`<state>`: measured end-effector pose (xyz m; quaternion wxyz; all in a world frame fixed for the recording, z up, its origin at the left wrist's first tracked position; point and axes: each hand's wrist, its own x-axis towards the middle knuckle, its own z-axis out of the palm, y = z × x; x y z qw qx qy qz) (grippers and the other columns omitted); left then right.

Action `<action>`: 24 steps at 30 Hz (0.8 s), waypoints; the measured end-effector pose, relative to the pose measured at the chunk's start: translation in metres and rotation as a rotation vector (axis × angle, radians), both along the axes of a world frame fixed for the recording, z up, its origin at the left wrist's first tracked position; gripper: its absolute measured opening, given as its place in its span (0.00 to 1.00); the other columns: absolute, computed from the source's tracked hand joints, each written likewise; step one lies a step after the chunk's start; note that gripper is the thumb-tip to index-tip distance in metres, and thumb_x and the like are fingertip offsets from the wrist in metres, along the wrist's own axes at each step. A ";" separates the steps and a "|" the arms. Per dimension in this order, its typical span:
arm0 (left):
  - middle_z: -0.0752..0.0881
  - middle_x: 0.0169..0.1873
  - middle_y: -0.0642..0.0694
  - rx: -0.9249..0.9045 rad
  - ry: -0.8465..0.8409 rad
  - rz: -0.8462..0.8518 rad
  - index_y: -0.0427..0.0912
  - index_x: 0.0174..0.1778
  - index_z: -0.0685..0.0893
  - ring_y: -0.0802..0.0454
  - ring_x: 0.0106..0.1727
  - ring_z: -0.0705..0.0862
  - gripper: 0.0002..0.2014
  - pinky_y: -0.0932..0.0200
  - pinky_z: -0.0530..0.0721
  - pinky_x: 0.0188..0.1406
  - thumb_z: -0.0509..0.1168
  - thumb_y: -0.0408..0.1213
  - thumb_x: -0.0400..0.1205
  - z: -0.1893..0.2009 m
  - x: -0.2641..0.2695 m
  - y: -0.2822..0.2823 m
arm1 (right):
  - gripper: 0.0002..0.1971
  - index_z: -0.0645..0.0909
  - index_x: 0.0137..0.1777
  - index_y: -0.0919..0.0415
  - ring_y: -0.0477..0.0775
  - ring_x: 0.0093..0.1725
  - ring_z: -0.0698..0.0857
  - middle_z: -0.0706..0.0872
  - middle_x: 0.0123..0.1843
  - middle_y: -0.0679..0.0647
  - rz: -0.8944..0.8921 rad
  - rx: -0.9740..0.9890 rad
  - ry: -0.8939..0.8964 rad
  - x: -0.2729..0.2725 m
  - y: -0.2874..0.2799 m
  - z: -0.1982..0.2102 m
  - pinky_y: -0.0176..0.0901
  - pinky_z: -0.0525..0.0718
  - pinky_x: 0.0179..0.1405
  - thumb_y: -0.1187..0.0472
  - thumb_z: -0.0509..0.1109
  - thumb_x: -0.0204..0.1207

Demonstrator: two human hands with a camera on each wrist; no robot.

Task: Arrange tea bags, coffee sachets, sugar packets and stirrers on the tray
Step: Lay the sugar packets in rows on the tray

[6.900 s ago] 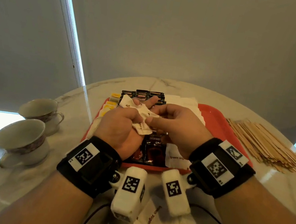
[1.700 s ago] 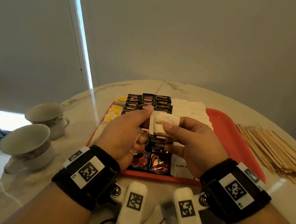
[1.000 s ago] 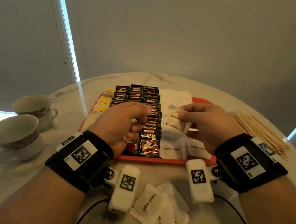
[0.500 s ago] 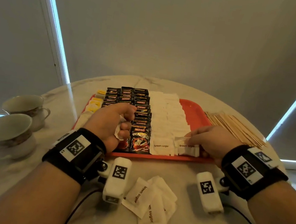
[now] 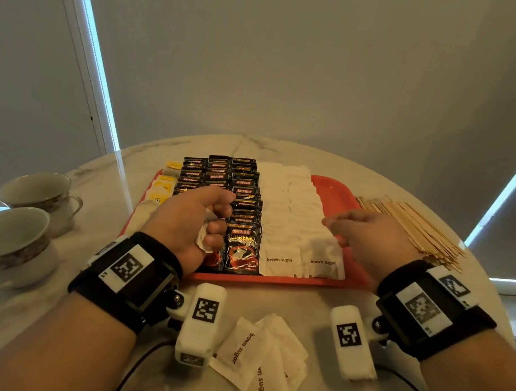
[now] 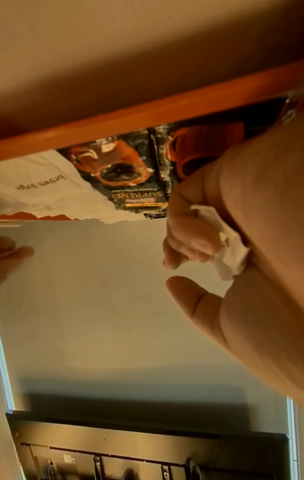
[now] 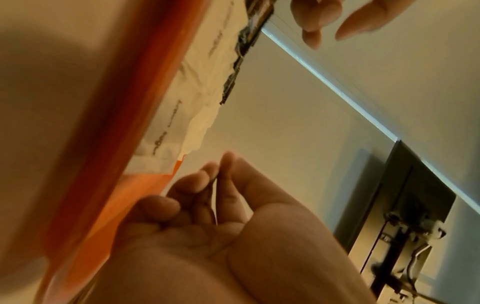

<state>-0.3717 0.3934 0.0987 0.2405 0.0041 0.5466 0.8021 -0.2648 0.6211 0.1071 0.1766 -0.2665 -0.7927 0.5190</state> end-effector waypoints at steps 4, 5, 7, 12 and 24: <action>0.79 0.34 0.48 0.002 -0.002 0.002 0.40 0.60 0.81 0.57 0.24 0.69 0.10 0.65 0.67 0.14 0.69 0.32 0.84 0.000 -0.002 -0.001 | 0.03 0.81 0.48 0.40 0.50 0.59 0.82 0.85 0.57 0.43 -0.072 -0.241 0.120 -0.009 -0.003 0.000 0.54 0.82 0.64 0.46 0.69 0.83; 0.79 0.33 0.48 -0.001 -0.002 0.002 0.40 0.60 0.81 0.57 0.23 0.69 0.10 0.65 0.67 0.14 0.69 0.32 0.84 0.000 -0.001 -0.001 | 0.04 0.79 0.47 0.39 0.49 0.58 0.81 0.83 0.57 0.42 -0.059 -0.315 0.136 -0.011 -0.005 -0.002 0.51 0.80 0.62 0.46 0.68 0.84; 0.80 0.32 0.48 -0.005 -0.007 0.002 0.40 0.59 0.82 0.57 0.23 0.70 0.09 0.65 0.67 0.14 0.69 0.32 0.84 0.000 0.000 0.000 | 0.03 0.78 0.49 0.39 0.47 0.56 0.81 0.81 0.52 0.39 -0.041 -0.422 0.154 -0.014 -0.007 -0.007 0.51 0.78 0.64 0.45 0.67 0.85; 0.80 0.32 0.48 0.004 -0.012 -0.001 0.40 0.58 0.81 0.57 0.23 0.70 0.08 0.65 0.67 0.14 0.69 0.32 0.84 0.002 0.001 0.000 | 0.24 0.76 0.77 0.44 0.52 0.69 0.79 0.81 0.73 0.47 -0.007 -0.473 0.131 -0.017 -0.005 -0.014 0.54 0.76 0.68 0.39 0.66 0.83; 0.83 0.40 0.39 0.312 -0.009 0.031 0.41 0.41 0.75 0.47 0.36 0.77 0.15 0.52 0.75 0.37 0.51 0.24 0.63 0.008 0.007 -0.005 | 0.36 0.80 0.76 0.51 0.60 0.80 0.76 0.79 0.79 0.56 0.068 -0.419 0.166 -0.039 0.002 0.005 0.64 0.70 0.82 0.32 0.68 0.72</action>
